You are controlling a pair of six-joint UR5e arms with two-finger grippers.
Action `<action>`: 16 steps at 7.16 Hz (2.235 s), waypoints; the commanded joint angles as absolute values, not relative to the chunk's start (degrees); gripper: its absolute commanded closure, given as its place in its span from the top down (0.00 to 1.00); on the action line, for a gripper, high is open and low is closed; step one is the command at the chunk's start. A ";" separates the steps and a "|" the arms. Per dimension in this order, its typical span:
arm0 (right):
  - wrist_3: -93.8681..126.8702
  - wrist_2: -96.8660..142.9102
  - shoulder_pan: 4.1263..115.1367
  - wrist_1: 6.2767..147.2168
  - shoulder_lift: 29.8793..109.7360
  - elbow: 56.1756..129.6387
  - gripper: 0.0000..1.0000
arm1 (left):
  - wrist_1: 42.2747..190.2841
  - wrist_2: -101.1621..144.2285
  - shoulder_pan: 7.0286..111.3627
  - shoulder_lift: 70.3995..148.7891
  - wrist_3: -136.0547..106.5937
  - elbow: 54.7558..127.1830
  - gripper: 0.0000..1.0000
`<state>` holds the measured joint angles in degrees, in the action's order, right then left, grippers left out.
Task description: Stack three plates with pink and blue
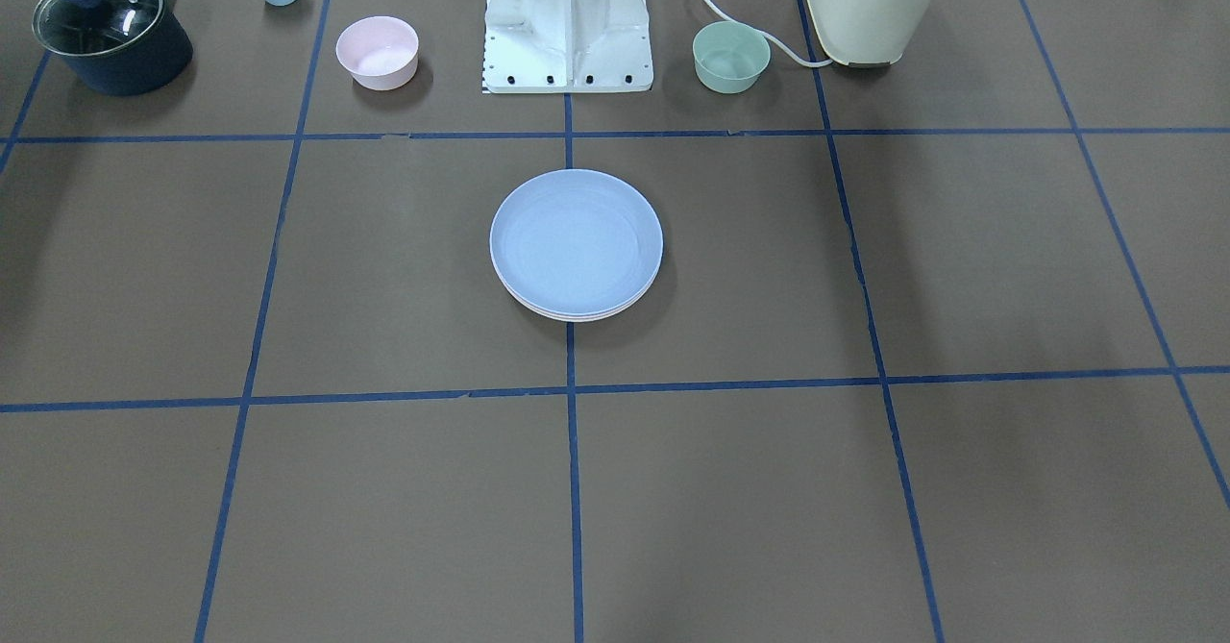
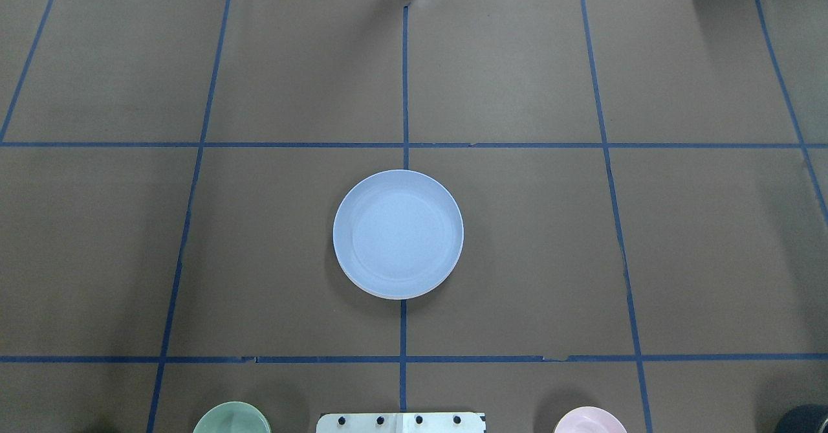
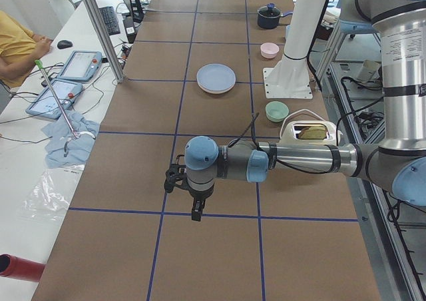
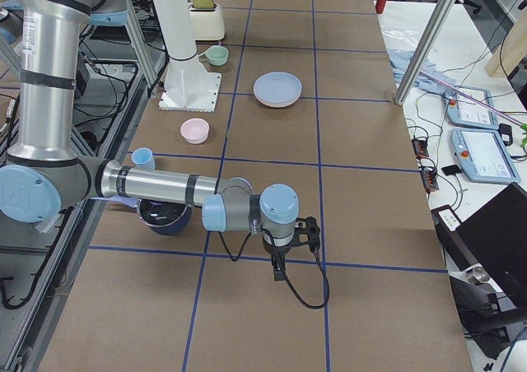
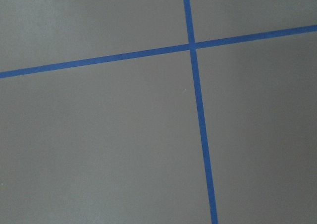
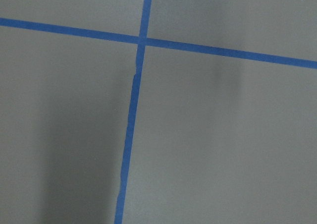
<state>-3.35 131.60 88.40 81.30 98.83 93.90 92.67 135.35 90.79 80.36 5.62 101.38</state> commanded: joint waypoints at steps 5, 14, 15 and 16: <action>-3.52 131.31 87.19 89.30 99.49 101.78 1.00 | 92.72 136.58 90.70 80.33 5.63 101.25 1.00; -3.16 131.66 87.19 89.30 99.49 101.16 1.00 | 93.60 136.76 90.79 80.33 5.63 101.25 1.00; -3.16 131.66 87.19 89.30 99.49 101.16 1.00 | 93.60 136.76 90.79 80.33 5.63 101.25 1.00; -3.16 131.66 87.19 89.30 99.49 101.16 1.00 | 93.69 136.76 90.79 80.33 5.63 101.25 1.00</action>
